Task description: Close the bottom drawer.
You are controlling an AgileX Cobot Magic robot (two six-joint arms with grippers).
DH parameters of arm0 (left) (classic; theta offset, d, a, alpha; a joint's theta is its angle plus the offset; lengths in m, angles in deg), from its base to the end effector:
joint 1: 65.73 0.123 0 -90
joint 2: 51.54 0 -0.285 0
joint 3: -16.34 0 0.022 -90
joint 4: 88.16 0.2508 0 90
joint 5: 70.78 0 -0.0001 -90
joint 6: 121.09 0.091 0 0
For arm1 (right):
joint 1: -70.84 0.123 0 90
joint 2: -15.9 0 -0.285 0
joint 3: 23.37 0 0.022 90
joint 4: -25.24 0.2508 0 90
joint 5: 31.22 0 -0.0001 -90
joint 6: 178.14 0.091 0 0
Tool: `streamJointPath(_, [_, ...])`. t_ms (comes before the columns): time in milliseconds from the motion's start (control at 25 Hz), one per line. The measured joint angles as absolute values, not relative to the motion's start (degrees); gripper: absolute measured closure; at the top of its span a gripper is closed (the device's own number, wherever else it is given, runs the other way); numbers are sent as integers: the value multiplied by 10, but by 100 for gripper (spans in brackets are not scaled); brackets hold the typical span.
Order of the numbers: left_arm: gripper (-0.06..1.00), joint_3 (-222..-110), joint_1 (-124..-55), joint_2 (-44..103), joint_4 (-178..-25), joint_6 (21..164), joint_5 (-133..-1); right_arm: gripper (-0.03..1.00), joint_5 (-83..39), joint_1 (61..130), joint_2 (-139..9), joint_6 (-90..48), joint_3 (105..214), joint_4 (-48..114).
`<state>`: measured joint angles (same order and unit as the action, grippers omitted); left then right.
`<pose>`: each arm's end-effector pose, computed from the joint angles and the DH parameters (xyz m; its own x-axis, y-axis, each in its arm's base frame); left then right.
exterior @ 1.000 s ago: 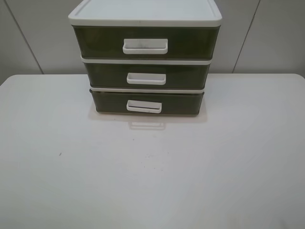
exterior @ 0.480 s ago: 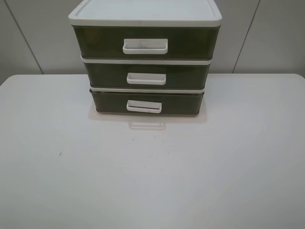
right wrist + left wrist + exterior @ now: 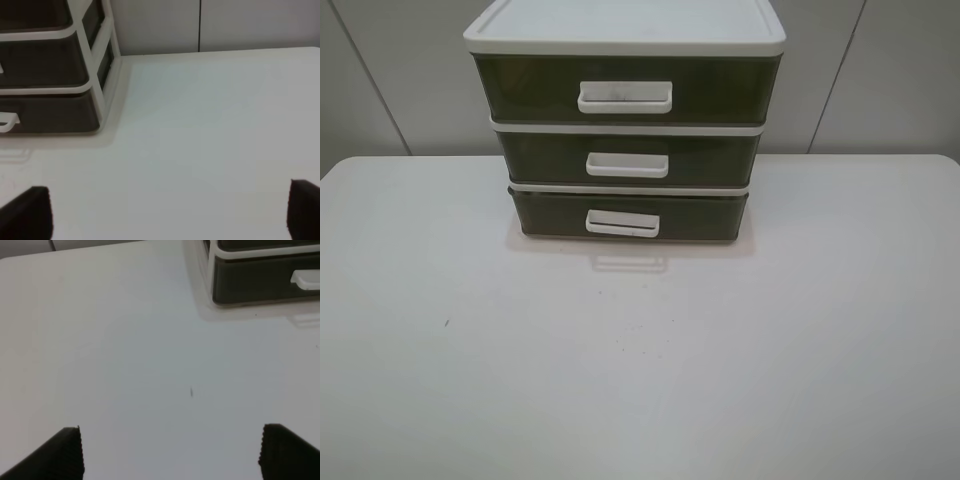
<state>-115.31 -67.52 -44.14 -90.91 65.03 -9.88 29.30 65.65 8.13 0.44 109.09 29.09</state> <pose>-0.0066 -0.0036 0.2782 -0.4406 0.0971 -0.8924 0.1058 0.9928 0.0558 -0.0064 0.0059 0.2828 -0.4327 0.0476 -0.9003 0.0415 0.9986 0.0329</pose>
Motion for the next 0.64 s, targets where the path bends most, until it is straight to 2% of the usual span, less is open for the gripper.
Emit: streamJointPath(640, [23, -1153, -675, -441, -909, 650, -99, 15, 293, 672, 81, 4, 1091, 289])
